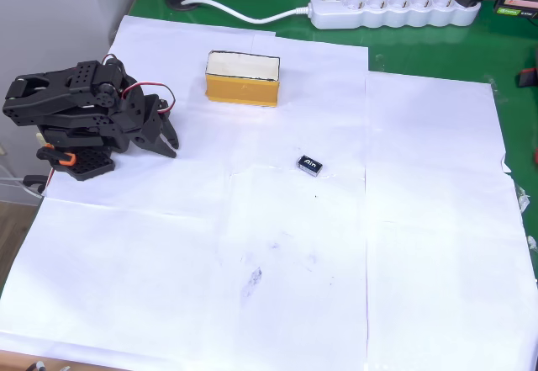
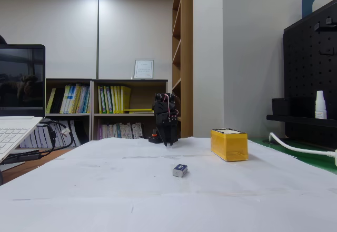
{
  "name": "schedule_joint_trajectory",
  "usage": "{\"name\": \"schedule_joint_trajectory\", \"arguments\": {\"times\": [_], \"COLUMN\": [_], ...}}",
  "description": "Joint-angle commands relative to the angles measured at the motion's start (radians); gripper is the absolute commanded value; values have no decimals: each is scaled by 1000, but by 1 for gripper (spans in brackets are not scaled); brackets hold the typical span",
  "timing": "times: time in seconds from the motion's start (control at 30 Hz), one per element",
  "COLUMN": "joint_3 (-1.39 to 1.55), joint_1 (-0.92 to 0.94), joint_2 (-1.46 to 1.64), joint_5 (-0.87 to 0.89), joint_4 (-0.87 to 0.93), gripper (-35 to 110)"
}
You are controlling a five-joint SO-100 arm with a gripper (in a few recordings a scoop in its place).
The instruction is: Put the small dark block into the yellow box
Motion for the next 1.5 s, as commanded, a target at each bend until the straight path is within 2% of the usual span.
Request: {"name": "schedule_joint_trajectory", "arguments": {"times": [0.0, 0.43, 0.57, 0.8, 1.03, 1.2, 1.47], "joint_3": [21, 21, 63, 430, 801, 1091, 1485], "joint_1": [-38, -49, -52, -112, -147, -141, -97], "joint_2": [-8, -3, 115, 463, 945, 1223, 1601], "joint_5": [-15, -29, -41, 74, 230, 339, 417], "joint_4": [87, 86, -35, -34, -209, -235, -256], "gripper": [0, 0, 0, 0, 0, 0, 13]}}
